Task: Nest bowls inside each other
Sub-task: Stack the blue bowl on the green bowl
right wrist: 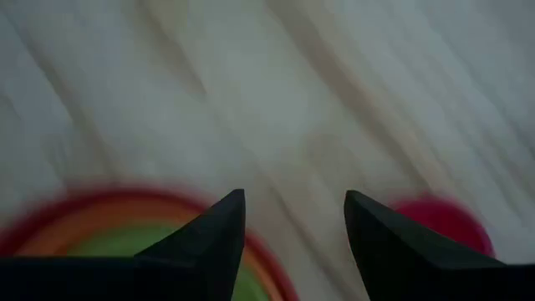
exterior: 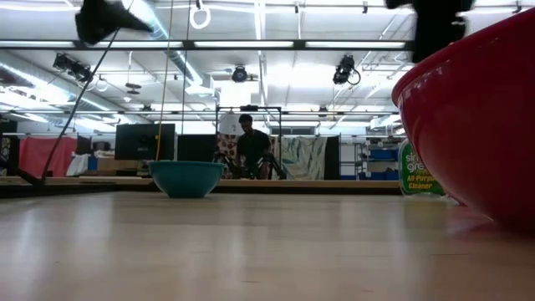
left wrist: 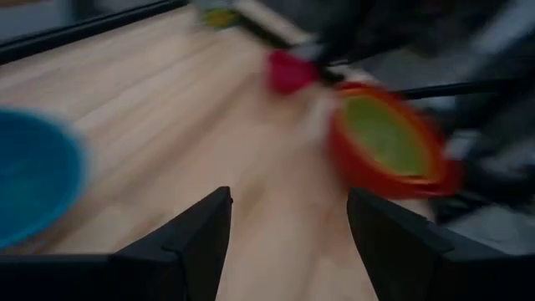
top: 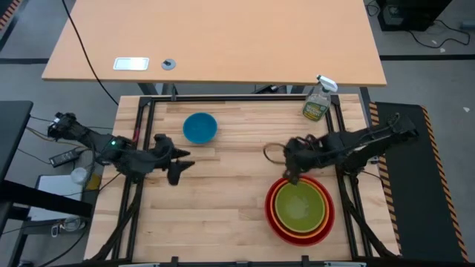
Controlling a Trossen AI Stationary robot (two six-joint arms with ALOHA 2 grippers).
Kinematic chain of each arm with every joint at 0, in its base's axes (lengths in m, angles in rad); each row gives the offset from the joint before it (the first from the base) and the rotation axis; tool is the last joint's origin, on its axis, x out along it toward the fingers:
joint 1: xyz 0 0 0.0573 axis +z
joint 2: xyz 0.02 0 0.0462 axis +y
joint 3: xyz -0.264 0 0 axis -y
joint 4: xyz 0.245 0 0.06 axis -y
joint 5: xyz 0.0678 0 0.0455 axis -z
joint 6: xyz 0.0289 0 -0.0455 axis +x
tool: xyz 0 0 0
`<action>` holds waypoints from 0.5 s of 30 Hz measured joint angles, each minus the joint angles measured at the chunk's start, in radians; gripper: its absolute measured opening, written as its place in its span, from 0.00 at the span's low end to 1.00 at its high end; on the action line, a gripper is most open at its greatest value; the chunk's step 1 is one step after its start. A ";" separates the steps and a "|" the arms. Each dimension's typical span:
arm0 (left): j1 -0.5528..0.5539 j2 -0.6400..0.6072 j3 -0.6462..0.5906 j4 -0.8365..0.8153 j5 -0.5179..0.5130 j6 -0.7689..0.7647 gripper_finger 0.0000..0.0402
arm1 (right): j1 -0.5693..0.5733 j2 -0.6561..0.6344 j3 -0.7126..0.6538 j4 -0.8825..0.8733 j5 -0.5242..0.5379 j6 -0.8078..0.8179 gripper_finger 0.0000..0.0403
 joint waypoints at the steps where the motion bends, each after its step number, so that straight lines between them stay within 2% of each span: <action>1: 0.030 0.003 0.000 -0.045 0.001 -0.028 0.60 | -0.026 0.002 0.000 0.048 0.014 -0.023 0.52; 5: 0.169 0.002 -0.002 -0.259 -0.003 -0.148 0.60 | -0.139 0.016 0.000 0.228 0.094 -0.120 0.52; 7: 0.245 0.000 -0.028 -0.299 -0.004 -0.170 0.59 | -0.195 0.036 0.000 0.339 0.158 -0.161 0.52; 9: 0.311 -0.011 -0.069 -0.290 0.014 -0.172 0.57 | -0.255 0.062 0.000 0.479 0.173 -0.209 0.52; 11: 0.370 -0.024 -0.116 -0.247 0.052 -0.175 0.54 | -0.309 0.094 0.000 0.633 0.128 -0.275 0.52; 15: 0.462 -0.038 -0.209 -0.204 0.135 -0.197 0.50 | -0.394 0.174 0.000 0.861 -0.056 -0.345 0.52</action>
